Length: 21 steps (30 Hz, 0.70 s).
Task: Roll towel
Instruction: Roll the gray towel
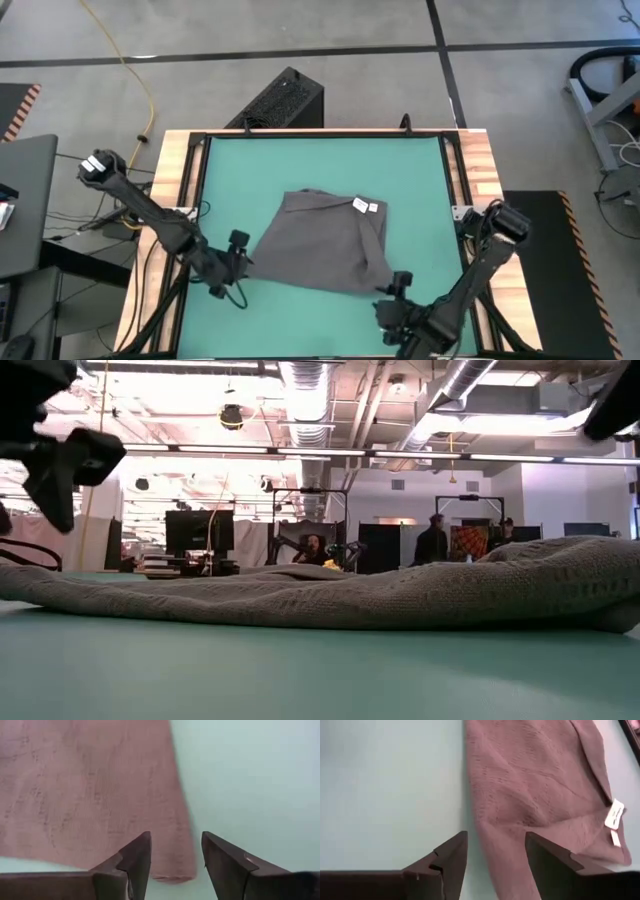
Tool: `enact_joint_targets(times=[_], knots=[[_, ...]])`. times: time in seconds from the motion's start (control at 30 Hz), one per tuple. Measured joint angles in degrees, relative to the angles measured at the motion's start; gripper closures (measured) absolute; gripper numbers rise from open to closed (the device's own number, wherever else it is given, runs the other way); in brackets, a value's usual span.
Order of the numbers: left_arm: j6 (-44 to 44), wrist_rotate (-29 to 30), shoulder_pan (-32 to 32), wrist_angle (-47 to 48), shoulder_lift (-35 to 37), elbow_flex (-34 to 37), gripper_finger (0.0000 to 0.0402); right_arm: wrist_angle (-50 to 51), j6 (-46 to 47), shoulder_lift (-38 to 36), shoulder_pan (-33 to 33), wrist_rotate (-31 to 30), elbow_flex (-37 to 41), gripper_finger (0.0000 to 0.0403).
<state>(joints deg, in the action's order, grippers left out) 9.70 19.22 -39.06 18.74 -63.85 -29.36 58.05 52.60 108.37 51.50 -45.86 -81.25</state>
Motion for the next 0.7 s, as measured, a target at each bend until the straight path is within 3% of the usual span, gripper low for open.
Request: enact_joint_targets(times=[0.4,0.7], knots=[[0.7,2.1,-0.6,-0.6,-13.3,-0.1,0.0235,5.7,0.6,4.4,-2.1,9.6,0.0,0.0177],[-3.4,4.7,-0.4,-3.4,-15.5,-0.3,0.0235,5.5,0.4,4.4,-1.9,12.6,0.0,0.0177]])
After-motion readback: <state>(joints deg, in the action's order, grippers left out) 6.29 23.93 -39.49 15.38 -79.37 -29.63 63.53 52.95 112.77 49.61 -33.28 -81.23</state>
